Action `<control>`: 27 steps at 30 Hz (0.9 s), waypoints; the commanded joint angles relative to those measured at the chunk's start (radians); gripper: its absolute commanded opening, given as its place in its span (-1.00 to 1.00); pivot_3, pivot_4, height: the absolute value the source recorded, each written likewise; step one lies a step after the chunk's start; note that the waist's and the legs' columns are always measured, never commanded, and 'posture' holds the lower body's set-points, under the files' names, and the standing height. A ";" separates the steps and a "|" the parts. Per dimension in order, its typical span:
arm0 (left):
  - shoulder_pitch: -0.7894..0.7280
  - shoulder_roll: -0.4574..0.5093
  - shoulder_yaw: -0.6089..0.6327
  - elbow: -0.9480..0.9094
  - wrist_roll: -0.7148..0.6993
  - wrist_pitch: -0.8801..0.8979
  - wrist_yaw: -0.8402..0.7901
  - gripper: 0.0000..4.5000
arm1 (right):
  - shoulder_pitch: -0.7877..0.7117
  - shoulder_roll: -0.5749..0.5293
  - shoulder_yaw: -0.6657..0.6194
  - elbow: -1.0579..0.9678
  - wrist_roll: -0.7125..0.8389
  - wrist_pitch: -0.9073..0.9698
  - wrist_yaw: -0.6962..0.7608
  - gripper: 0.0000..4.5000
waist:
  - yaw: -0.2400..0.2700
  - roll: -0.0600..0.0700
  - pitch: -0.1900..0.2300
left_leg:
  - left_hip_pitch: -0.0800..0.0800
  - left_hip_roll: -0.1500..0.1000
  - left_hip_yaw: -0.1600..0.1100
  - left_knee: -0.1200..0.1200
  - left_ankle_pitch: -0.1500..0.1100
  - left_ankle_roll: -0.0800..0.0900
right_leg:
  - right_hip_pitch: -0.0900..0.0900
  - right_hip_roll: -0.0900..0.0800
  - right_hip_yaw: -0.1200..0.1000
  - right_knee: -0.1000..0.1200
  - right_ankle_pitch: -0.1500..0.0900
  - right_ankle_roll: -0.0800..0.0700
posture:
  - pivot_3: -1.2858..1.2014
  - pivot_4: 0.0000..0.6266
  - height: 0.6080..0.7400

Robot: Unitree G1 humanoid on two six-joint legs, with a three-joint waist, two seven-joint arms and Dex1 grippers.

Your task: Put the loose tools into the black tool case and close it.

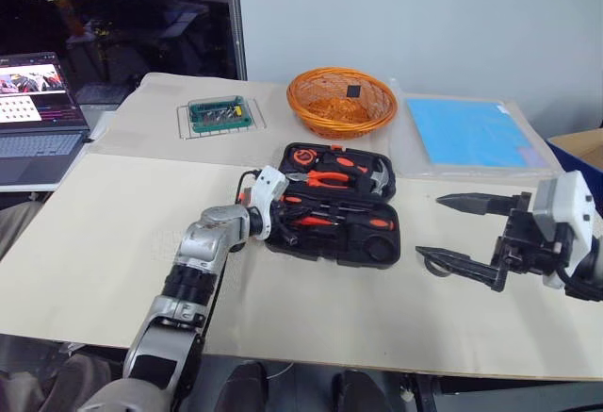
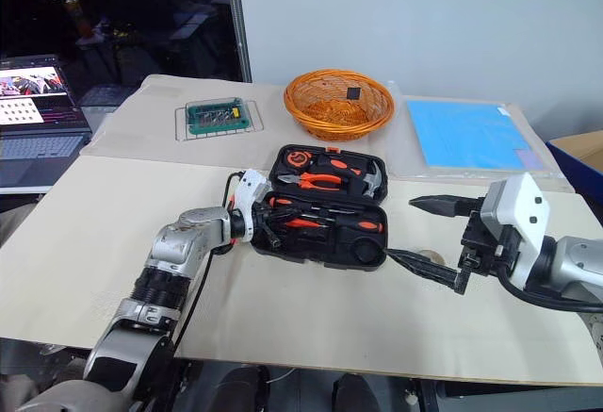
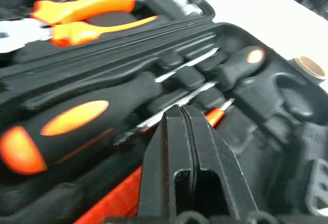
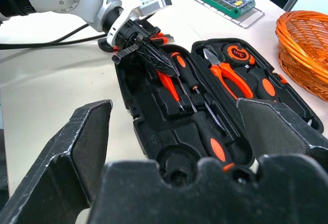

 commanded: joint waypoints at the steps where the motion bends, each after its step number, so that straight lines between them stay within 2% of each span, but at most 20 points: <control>1: -0.023 0.010 -0.045 0.039 0.043 0.001 0.007 -0.98 | -0.016 0.003 -0.023 -0.018 -0.009 -0.007 -0.007 1.00 | 0.000 0.000 0.000 | 0.000 0.000 0.000 0.000 0.000 0.000 | 0.000 0.000 0.000 0.000 0.000 0.000 | 0.03 -0.52 1.00; 6: -0.042 0.012 -0.075 0.077 0.067 -0.008 -0.001 -0.98 | -0.023 0.006 -0.013 -0.020 -0.013 -0.006 -0.012 1.00 | 0.000 0.001 0.000 | 0.000 0.000 0.000 -0.001 0.000 0.000 | 0.001 0.000 0.000 -0.004 0.000 0.000 | 0.03 -0.52 1.00; 12: -0.050 0.002 -0.111 0.128 0.123 -0.138 0.011 -0.98 | -0.030 0.015 -0.004 -0.025 -0.015 -0.004 -0.015 1.00 | 0.001 0.001 -0.001 | 0.000 0.000 0.001 -0.002 -0.001 0.000 | 0.001 0.000 0.000 -0.006 0.000 0.000 | 0.03 -0.52 1.00; 16: -0.024 -0.027 0.011 0.036 -0.014 -0.163 -0.032 -0.98 | -0.025 0.022 -0.006 -0.035 -0.014 -0.004 -0.017 1.00 | -0.001 0.001 0.000 | -0.001 0.000 0.001 -0.002 -0.001 0.001 | 0.001 -0.001 0.000 -0.006 0.000 0.000 | 0.03 -0.52 1.00; 18: 0.008 0.014 0.052 -0.068 -0.092 -0.076 -0.092 -0.98 | -0.023 0.029 -0.005 -0.038 -0.012 -0.006 -0.018 1.00 | -0.003 0.001 0.000 | -0.002 0.001 0.001 -0.003 -0.001 0.001 | 0.000 -0.001 0.000 -0.006 0.000 0.000 | 0.03 -0.52 1.00; 22: 0.053 0.087 0.029 -0.183 -0.140 0.017 -0.168 -0.98 | -0.034 0.041 0.016 -0.030 -0.019 -0.014 -0.013 1.00 | -0.006 0.001 0.000 | -0.004 0.001 0.001 -0.003 -0.001 0.001 | -0.003 0.000 0.000 -0.006 0.001 0.001 | 0.03 -0.52 1.00; 27: 0.065 0.132 -0.048 -0.178 -0.078 0.014 -0.173 -0.98 | -0.058 0.048 0.043 -0.018 -0.030 -0.019 -0.011 1.00 | 0.003 0.001 -0.001 | -0.003 0.000 0.001 -0.003 -0.001 0.001 | -0.001 -0.001 0.000 -0.007 0.000 0.000 | 0.03 -0.52 1.00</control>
